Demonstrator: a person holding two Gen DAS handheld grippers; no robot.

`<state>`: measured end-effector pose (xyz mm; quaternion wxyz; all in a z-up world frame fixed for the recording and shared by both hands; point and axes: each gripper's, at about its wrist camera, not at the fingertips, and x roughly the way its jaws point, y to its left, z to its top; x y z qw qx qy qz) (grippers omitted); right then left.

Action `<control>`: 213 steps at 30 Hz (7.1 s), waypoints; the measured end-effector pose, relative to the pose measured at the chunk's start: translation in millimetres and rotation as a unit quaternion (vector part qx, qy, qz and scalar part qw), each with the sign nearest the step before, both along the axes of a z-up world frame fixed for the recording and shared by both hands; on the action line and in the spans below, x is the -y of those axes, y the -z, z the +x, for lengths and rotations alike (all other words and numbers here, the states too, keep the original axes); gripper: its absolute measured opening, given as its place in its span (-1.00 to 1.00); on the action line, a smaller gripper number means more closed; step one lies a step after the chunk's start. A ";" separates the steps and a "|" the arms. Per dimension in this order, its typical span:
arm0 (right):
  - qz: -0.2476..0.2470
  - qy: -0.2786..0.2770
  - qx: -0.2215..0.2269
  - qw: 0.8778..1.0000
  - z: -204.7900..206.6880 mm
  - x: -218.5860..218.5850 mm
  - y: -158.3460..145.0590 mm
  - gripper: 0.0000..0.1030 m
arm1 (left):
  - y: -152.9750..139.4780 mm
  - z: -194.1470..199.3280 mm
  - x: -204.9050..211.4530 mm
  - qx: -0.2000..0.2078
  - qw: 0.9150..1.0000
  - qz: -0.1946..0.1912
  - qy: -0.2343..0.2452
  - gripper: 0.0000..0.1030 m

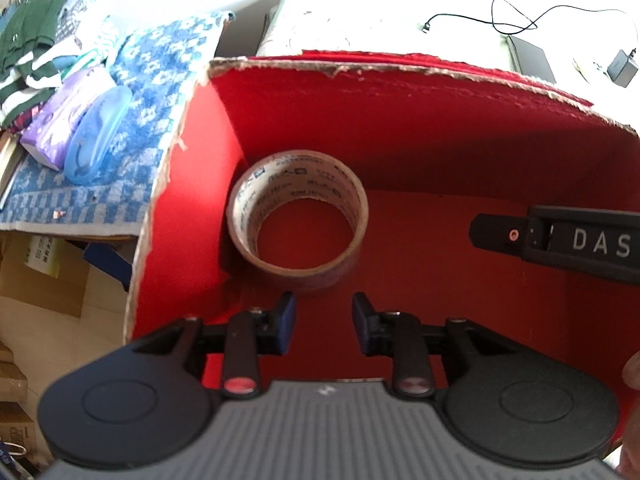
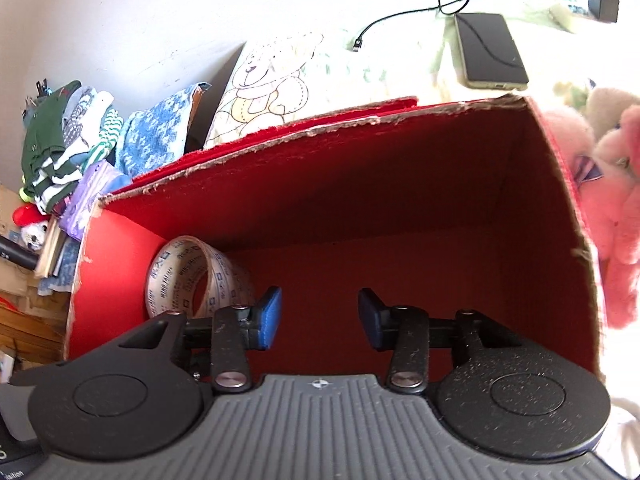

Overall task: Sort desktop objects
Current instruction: 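Lower the tape roll into the red box and open the right tool, then withdraw the open right tool up out of the red box, then move the right tool to the pine cone and close on it, then lift the pine cone with the right tool and carry it into the red box, then lower the pine cone onto the box floor and open the right tool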

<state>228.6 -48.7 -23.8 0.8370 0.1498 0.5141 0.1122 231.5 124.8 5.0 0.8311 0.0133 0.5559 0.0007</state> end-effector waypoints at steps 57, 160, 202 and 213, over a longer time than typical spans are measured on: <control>0.063 -0.022 0.090 0.994 -62.6 66.1 -48.0 -0.11 | -65.9 -66.4 58.8 0.107 0.988 0.106 -0.034 -0.01; 0.211 0.015 0.152 0.965 -105.5 235.8 -84.7 -0.02 | -111.6 -125.0 226.4 0.218 0.941 -0.116 0.230 -0.20; 0.135 -0.009 -0.083 0.987 53.9 12.2 40.8 0.01 | 18.3 59.3 17.5 -0.040 0.990 -0.118 0.069 -0.21; 0.139 -0.059 -0.067 0.986 48.2 5.3 32.0 0.08 | 19.5 58.9 22.5 -0.039 0.993 -0.088 0.064 -0.11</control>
